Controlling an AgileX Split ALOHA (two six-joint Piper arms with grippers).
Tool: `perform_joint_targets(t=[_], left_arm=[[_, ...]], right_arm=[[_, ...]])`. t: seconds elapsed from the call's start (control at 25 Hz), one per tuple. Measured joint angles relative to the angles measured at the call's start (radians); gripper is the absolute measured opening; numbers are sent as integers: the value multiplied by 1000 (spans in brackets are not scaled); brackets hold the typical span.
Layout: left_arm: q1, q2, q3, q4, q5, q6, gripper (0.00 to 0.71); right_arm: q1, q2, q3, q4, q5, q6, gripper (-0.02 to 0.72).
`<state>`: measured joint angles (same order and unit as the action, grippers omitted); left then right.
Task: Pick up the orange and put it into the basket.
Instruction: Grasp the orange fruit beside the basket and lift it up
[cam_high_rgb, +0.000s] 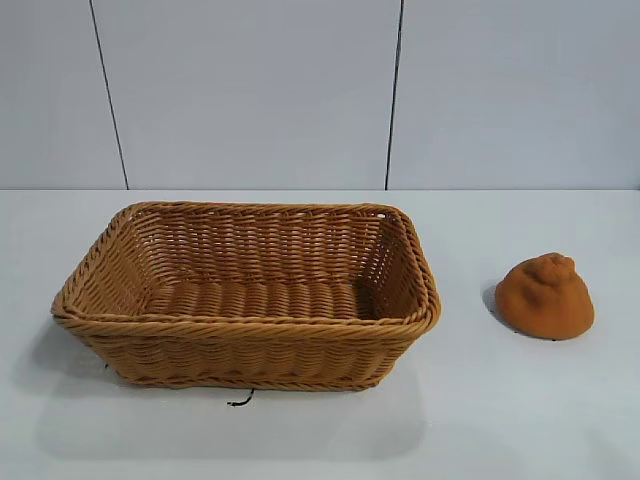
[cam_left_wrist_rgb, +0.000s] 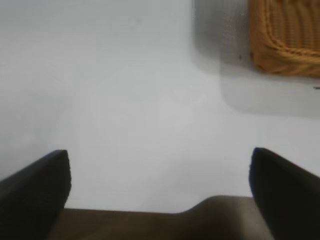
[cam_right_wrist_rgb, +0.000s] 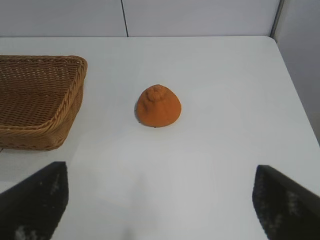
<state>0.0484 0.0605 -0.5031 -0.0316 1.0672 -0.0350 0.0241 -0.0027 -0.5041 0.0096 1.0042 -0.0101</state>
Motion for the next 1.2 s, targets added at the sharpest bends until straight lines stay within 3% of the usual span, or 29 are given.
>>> perform_joint_targets(t=[0.32,0.8,1.2], left_arm=[[0,-66,0,-1,0,-1,694],[0,-66,0,0,0,-4,694],[0,-66,0,0,0,-4,694]], right_arm=[[0,264,-144,-1,-21,0,694],[0,1055,-533,10,-38,0,694],[0,1542,-710,11,-47,0,694]])
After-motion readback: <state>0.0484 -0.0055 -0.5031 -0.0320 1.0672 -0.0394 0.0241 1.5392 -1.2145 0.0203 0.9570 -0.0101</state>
